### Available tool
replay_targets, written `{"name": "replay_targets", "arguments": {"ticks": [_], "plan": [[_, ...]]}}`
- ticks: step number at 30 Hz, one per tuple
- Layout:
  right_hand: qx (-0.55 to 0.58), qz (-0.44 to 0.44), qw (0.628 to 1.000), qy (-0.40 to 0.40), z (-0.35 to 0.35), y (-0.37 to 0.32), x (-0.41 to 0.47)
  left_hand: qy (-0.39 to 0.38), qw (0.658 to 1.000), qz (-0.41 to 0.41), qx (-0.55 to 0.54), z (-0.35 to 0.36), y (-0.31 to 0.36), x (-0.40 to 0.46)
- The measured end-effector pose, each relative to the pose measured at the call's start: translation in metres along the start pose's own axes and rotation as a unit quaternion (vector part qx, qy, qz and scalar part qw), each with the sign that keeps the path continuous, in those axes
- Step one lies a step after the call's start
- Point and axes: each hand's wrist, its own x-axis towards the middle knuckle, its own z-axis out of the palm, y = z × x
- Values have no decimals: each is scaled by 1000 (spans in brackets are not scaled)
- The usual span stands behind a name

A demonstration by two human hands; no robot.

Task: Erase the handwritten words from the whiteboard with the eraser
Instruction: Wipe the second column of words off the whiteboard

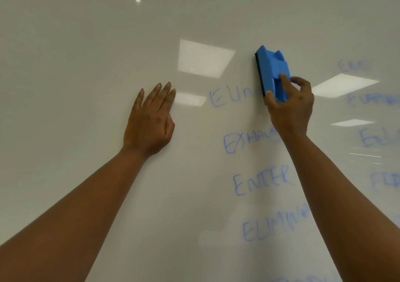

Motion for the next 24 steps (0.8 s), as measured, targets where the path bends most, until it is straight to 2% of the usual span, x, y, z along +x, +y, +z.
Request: {"name": "replay_targets", "arguments": {"ticks": [4, 8, 10, 14, 16, 21, 24], "plan": [[-40, -79, 992, -86, 7, -12, 5, 0, 1000, -2, 0, 1, 0, 0], [-43, -114, 987, -109, 6, -8, -7, 3, 1000, 0, -2, 0, 0, 0], [-53, -92, 990, -91, 1, 2, -6, 2, 1000, 0, -2, 0, 0, 0], [-53, 21, 998, -41, -9, 13, 6, 1, 1000, -1, 1, 0, 0, 0], [-49, 44, 997, -35, -8, 8, 7, 1, 1000, -2, 2, 0, 0, 0], [-47, -38, 995, -81, 2, -14, -17, 4, 1000, -5, 2, 0, 1, 0], [-63, -43, 994, -80, 1, -11, -22, 0, 1000, -5, 2, 0, 1, -1]]}}
